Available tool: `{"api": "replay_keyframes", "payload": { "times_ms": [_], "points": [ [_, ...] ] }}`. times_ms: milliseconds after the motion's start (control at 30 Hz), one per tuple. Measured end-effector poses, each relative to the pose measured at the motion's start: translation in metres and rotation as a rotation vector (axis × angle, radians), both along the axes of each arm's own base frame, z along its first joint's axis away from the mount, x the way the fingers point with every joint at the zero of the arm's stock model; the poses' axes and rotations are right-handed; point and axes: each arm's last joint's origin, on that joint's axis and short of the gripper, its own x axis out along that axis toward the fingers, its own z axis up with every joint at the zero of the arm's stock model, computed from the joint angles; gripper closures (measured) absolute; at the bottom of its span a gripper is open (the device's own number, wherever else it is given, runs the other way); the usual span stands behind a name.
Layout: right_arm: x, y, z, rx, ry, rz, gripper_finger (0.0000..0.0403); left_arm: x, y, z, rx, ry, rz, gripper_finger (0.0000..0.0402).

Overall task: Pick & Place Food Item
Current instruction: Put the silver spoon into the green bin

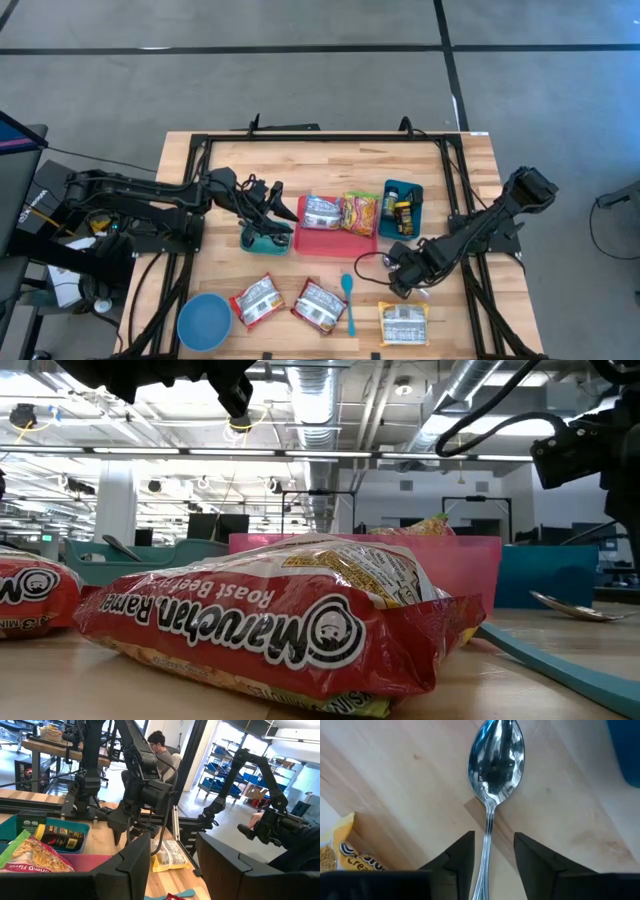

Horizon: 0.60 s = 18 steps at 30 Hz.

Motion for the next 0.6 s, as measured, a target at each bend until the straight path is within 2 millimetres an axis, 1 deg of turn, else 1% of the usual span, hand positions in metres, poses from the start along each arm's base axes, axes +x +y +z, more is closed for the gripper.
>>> {"api": "replay_keyframes", "payload": {
  "times_ms": [367, 500, 600],
  "points": [
    [0.000, 0.000, 0.000, -0.010, -0.007, 0.000, 0.0279, 0.004, 0.000, -0.005, -0.002, 0.021, 0.000, 0.0247],
    [-0.003, -0.002, -0.011, 0.017, -0.027, 0.001, 0.0279, 0.004, 0.000, -0.005, -0.002, 0.021, 0.000, 0.0247],
    [-0.008, -0.005, -0.019, 0.010, -0.007, -0.006, 0.0280, 0.004, 0.000, -0.005, -0.002, 0.021, 0.000, 0.0247]
  ]
}}
